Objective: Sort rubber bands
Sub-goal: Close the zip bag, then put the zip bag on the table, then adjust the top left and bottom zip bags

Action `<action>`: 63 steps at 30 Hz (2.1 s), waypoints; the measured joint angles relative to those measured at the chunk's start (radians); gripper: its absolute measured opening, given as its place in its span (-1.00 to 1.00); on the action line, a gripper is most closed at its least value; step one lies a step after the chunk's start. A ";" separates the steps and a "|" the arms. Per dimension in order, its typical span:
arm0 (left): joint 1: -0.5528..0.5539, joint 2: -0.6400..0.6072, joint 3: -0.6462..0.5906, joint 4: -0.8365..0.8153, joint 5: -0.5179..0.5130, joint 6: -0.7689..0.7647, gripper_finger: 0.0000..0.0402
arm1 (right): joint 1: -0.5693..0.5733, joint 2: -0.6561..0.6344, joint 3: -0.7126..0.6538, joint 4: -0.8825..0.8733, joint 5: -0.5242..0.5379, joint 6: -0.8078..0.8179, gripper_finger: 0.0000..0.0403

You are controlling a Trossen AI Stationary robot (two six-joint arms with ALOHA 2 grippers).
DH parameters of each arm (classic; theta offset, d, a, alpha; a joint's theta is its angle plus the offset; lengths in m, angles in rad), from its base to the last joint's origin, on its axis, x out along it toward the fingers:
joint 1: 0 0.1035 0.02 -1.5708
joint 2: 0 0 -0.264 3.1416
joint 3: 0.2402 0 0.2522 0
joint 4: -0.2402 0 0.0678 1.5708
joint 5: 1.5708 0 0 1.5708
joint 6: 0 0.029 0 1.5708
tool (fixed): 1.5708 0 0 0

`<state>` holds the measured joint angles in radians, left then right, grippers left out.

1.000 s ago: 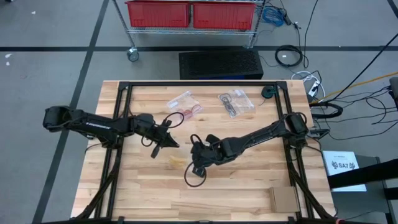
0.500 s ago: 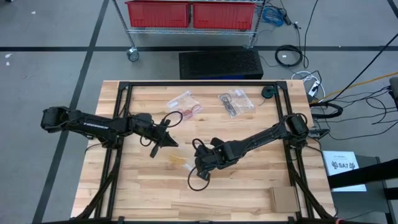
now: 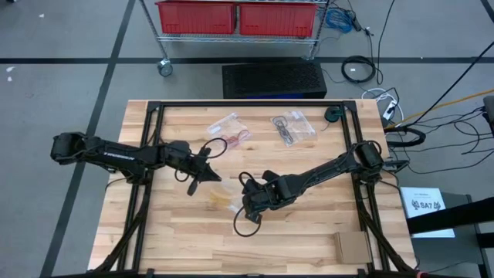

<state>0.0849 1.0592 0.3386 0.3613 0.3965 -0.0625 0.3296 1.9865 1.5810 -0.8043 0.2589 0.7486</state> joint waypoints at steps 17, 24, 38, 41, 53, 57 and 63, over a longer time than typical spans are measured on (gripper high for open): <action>-0.015 0.012 -0.003 -0.062 -0.208 -0.024 -1.00 | -0.065 0.000 0.002 -0.084 0.009 -0.217 -0.98; -0.035 0.115 -0.004 -0.015 -0.327 -0.035 -0.99 | -0.159 0.001 -0.001 -0.147 0.028 -0.358 -0.86; 0.000 0.322 0.029 0.136 -0.502 -0.008 -0.30 | -0.317 0.001 -0.012 -0.236 0.040 -0.616 -0.13; 0.037 0.304 0.041 0.135 -0.560 0.025 -0.24 | -0.325 0.001 -0.059 -0.124 -0.023 -0.718 -0.40; 0.278 0.321 0.049 0.081 -0.420 0.042 -0.57 | -0.325 -0.003 -0.354 0.489 -0.209 -0.665 -0.99; 0.307 0.397 0.099 0.082 -0.372 0.068 -0.80 | -0.294 -0.004 -0.354 0.585 -0.205 -0.607 -1.00; 0.320 0.528 0.174 0.078 -0.352 0.103 -0.98 | -0.255 -0.002 -0.354 0.651 -0.213 -0.572 -1.00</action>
<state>0.4051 1.5872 0.5123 0.4394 0.0444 0.0410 0.0748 1.9842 1.2274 -0.1532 0.0463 0.1771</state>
